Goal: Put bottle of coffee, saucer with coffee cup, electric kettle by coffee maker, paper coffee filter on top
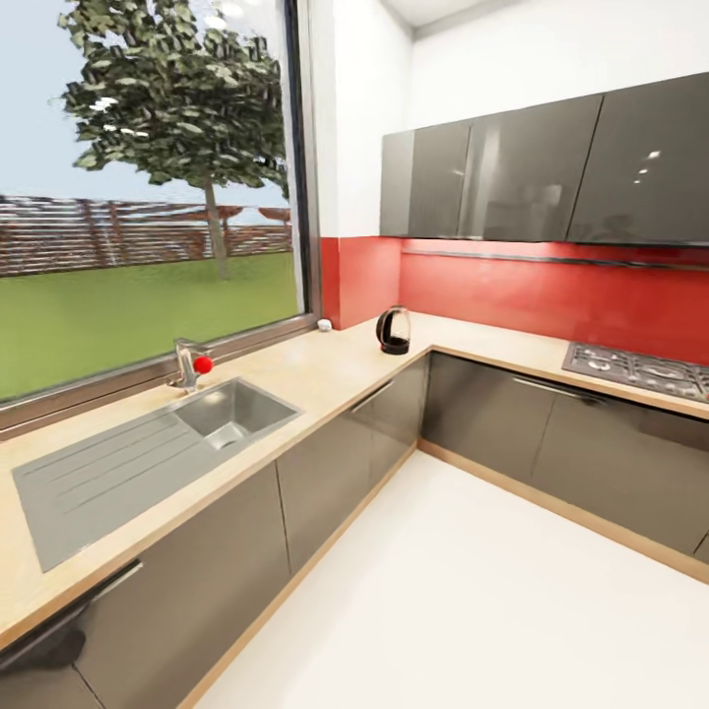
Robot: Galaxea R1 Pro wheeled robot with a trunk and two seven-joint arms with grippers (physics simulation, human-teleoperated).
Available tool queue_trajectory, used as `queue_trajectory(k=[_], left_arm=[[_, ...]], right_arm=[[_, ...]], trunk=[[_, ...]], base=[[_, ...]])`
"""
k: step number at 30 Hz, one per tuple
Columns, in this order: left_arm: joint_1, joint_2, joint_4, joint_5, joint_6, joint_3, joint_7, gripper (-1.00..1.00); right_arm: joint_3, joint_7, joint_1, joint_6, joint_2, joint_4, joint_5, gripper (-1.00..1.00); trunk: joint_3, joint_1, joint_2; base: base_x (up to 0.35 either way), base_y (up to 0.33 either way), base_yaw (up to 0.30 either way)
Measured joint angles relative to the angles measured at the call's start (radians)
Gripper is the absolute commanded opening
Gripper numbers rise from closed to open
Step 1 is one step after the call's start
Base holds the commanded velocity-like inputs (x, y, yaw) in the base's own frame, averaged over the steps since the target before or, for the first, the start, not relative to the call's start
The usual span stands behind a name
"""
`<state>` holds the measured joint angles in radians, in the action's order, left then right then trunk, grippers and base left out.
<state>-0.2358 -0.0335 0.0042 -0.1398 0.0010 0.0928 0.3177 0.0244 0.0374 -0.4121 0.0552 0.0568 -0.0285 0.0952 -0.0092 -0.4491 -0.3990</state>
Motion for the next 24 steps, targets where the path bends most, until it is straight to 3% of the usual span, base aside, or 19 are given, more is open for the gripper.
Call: queue_trajectory(k=[8,18,24], left_arm=[[0.0,0.0,0.0,0.0,0.0,0.0,0.0,1.0],[0.001,0.0,0.0,0.0,0.0,0.0,0.0,1.0],[0.002,0.0,0.0,0.0,0.0,0.0,0.0,1.0]], right_arm=[[0.0,0.0,0.0,-0.001,0.0,0.0,-0.001,1.0],[0.0,0.001,0.0,0.001,0.0,0.001,0.001,1.0],[0.0,0.002,0.0,0.002,0.0,0.001,0.001,1.0]], trunk=[[0.0,0.0,0.0],[0.0,0.0,0.0],[-0.002,0.0,0.0]], base=[[0.305,-0.15,0.0],[0.335,-0.01,0.004],[0.337,0.0,0.138]])
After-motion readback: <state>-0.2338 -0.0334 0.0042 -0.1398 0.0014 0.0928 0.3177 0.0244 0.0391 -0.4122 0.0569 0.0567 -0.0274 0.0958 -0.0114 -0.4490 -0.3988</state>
